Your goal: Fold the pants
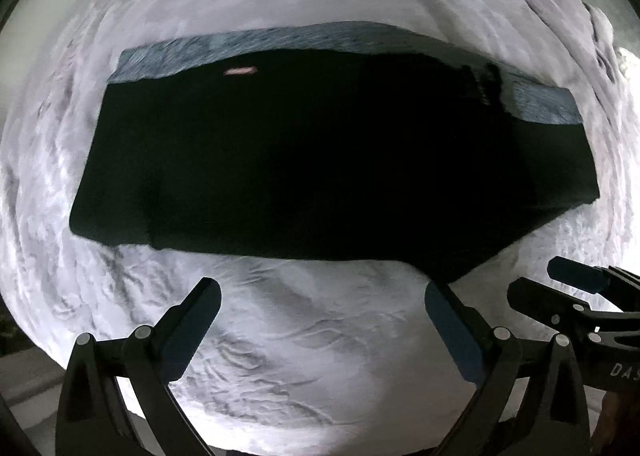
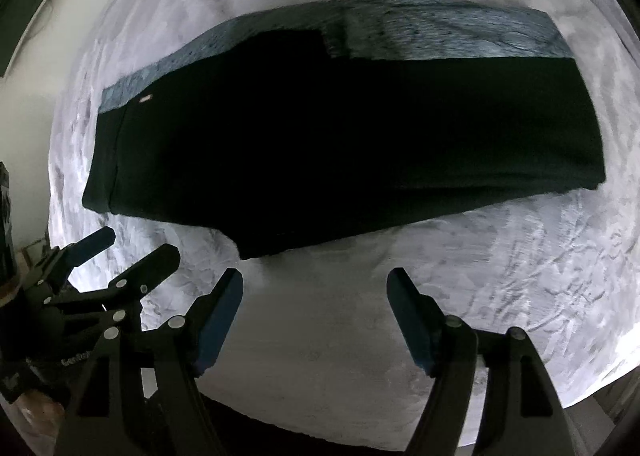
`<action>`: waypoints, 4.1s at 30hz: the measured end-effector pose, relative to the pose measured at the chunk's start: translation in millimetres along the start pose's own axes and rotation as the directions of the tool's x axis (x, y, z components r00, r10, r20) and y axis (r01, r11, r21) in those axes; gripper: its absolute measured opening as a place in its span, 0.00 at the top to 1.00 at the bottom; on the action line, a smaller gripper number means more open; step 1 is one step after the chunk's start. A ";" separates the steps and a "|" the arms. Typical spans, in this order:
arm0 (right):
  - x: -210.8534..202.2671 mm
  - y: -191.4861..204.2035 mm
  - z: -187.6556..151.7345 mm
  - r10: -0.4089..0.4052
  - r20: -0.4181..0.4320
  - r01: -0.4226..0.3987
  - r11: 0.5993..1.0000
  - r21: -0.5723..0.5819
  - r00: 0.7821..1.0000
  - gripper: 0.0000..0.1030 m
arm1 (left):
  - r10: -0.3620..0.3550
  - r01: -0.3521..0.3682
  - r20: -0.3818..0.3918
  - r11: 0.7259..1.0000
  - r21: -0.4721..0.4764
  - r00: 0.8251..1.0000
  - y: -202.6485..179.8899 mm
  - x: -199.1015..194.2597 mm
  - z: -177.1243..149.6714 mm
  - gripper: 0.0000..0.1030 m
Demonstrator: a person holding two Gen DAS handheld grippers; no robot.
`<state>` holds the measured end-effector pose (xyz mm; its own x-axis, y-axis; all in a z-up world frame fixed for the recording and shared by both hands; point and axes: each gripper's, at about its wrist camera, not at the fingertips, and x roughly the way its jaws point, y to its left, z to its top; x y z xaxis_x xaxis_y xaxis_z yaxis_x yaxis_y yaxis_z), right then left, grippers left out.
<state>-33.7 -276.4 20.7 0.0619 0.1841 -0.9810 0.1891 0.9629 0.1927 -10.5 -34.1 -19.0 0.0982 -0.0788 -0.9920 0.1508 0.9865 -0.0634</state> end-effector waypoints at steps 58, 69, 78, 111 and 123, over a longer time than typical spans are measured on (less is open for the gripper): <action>42.1 81.0 14.0 -0.031 -0.105 0.014 0.987 -0.163 0.994 0.14 | -0.231 0.265 0.130 0.845 -0.465 0.964 307.5 0.6 -32.0 0.01; 48.1 79.6 10.8 -0.039 -0.125 0.019 0.987 -0.157 0.991 0.14 | -0.377 0.437 0.222 0.745 -0.504 0.899 315.9 -10.1 -51.3 0.01; 54.8 83.2 6.6 -0.048 -0.138 0.025 0.986 -0.163 0.989 0.14 | -0.415 0.497 0.274 0.694 -0.522 0.868 292.4 10.6 -39.0 0.01; 7.9 153.4 142.0 0.053 -0.017 -0.056 0.946 -0.318 0.998 0.14 | 0.265 -0.232 0.253 0.961 -0.152 0.931 178.6 -10.9 -1.1 0.51; 74.4 301.3 148.9 -0.043 -0.357 -0.181 0.801 -0.570 0.933 0.13 | 0.380 -0.398 0.328 0.917 -0.013 0.865 139.5 -5.8 -2.4 0.51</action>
<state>173.8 -2.1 9.4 -0.3000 0.2009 -0.9325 -0.4188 0.8506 0.3179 7.6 104.4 -22.3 0.4644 0.2594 -0.8468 0.0865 0.9383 0.3348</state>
